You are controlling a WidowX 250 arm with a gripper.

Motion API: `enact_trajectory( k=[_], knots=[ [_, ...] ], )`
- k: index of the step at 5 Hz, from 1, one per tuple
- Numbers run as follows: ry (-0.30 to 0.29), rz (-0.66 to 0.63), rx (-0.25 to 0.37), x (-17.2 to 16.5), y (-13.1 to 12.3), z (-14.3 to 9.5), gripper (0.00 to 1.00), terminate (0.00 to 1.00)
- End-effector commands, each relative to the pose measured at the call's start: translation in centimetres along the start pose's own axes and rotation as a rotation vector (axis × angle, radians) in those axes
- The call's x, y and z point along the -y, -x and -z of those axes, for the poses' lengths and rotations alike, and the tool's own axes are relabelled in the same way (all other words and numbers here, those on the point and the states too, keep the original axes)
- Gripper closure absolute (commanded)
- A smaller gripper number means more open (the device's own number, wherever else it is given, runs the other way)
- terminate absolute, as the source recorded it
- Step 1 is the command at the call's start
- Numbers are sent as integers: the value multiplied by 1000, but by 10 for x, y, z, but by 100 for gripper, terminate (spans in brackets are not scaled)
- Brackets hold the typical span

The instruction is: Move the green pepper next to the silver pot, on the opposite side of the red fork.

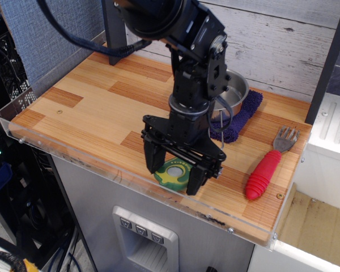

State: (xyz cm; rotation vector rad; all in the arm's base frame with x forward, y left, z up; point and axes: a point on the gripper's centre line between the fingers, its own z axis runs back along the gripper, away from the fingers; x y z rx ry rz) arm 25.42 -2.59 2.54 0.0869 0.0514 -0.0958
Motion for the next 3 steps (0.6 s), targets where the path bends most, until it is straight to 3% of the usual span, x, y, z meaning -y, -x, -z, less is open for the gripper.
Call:
enact_trajectory(
  k=[1, 3],
  knots=[
    [-12, -8, 32, -4, -11, 1, 0, 0],
    [-7, -15, -1, -5, -11, 15, 0, 0]
  ],
)
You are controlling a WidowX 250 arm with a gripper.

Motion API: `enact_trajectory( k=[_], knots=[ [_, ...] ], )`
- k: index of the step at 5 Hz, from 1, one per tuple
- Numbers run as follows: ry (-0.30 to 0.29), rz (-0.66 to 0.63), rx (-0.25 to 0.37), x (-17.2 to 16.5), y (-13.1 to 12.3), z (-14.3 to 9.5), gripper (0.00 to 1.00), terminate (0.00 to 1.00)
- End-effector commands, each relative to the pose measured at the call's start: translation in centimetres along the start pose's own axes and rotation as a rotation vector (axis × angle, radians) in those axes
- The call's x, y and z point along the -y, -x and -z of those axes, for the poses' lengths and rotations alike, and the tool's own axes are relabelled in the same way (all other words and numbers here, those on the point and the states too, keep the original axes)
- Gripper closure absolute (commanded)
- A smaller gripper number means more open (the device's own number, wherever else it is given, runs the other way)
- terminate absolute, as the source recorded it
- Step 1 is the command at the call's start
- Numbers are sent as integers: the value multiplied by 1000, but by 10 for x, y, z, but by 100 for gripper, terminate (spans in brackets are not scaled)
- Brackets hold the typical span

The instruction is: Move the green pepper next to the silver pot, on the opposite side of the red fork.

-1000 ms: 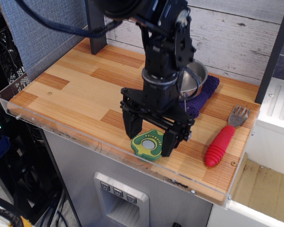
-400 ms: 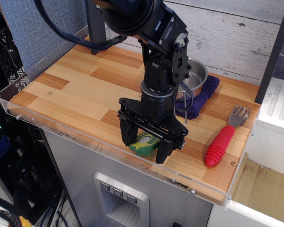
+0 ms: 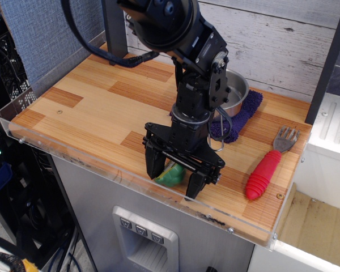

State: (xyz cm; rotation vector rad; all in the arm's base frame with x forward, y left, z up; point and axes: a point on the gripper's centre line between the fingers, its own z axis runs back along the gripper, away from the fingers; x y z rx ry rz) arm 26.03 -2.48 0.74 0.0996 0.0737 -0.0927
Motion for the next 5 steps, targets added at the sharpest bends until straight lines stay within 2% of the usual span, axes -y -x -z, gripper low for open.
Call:
enact_trajectory(
  k=[1, 3, 4, 5],
  knots=[
    [15, -12, 27, -5, -2, -2, 100, 0],
    [43, 0, 43, -2, 5, -20, 100, 0],
    [57, -7, 84, -9, 14, -47, 100, 0],
    [42, -59, 128, -28, 16, -68, 100, 0]
  ],
)
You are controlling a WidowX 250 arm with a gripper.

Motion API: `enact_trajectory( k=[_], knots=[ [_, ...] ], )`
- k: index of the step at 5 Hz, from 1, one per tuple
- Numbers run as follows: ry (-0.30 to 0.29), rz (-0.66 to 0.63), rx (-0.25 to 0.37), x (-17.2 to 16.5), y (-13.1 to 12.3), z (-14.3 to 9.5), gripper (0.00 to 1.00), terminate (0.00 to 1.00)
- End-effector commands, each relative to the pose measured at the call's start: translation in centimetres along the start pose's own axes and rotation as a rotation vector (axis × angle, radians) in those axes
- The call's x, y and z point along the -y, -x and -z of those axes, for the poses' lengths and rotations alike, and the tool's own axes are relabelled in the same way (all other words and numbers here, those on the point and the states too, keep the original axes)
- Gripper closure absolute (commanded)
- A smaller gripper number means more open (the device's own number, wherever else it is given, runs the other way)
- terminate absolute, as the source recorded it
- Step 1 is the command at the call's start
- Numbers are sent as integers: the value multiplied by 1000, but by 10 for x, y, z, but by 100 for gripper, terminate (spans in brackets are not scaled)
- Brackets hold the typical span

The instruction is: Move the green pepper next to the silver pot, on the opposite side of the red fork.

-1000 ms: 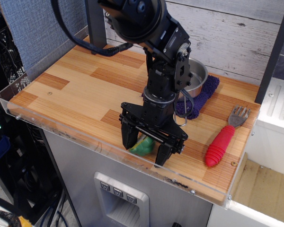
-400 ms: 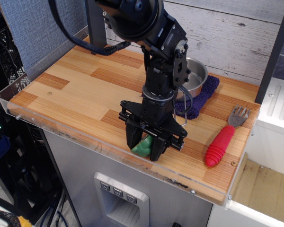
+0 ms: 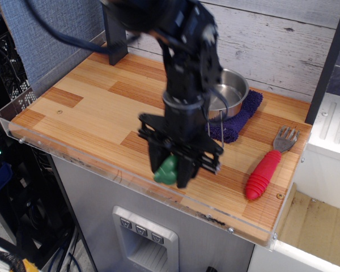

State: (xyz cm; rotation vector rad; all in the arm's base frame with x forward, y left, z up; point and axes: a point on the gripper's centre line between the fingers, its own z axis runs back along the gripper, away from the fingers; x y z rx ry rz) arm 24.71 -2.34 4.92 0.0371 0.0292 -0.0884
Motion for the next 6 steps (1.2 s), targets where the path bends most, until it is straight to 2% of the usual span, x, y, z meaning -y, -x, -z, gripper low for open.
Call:
enact_trajectory(
  k=[1, 2, 4, 5, 6],
  knots=[
    [-30, -71, 91, -43, -17, -34, 100, 0],
    [-53, -73, 94, -63, -44, -33, 100, 0],
    [-40, -127, 140, -101, -92, -34, 100, 0],
    [-15, -175, 110, -124, -107, -21, 100, 0],
    [-18, -210, 91, -144, -114, -12, 100, 0]
  ],
)
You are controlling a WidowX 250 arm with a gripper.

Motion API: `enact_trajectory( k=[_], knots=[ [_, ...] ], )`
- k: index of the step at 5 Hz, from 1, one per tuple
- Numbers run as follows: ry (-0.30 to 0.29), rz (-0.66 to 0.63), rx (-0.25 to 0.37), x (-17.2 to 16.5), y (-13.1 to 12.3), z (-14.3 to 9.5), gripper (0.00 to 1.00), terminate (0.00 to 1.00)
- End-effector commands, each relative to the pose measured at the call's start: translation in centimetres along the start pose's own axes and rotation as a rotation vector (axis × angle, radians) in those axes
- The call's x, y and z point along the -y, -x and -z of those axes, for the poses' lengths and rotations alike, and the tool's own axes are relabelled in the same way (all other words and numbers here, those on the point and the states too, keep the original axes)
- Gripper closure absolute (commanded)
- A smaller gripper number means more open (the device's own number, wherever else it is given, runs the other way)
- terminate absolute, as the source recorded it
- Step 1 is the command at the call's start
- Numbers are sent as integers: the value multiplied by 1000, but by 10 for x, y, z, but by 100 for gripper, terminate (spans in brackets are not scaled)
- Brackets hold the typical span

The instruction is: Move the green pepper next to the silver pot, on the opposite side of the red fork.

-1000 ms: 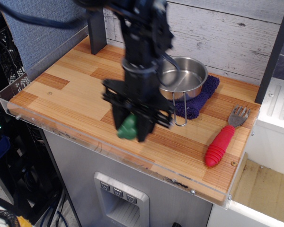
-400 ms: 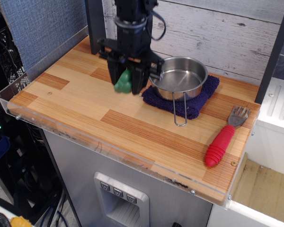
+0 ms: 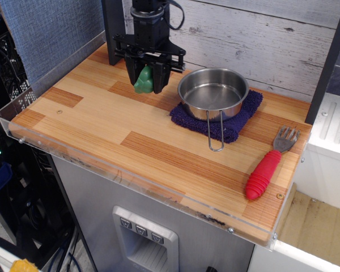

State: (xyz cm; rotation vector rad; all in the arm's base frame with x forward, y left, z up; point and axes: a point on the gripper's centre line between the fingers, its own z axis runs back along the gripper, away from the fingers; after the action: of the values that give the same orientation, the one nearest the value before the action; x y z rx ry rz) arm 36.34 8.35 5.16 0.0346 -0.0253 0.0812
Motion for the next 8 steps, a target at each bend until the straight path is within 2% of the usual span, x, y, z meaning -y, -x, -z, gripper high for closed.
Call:
enact_trajectory(
  k=[1, 3, 4, 5, 8],
  knots=[
    [0, -56, 28, -34, -19, 1, 100, 0],
    [55, -54, -3, -28, -23, 21, 100, 0],
    [66, -55, -3, -27, -22, 22, 100, 0],
    [70, -55, 11, -27, -20, 13, 0, 0],
    [59, -33, 141, -17, -17, -57, 0, 0]
  ],
)
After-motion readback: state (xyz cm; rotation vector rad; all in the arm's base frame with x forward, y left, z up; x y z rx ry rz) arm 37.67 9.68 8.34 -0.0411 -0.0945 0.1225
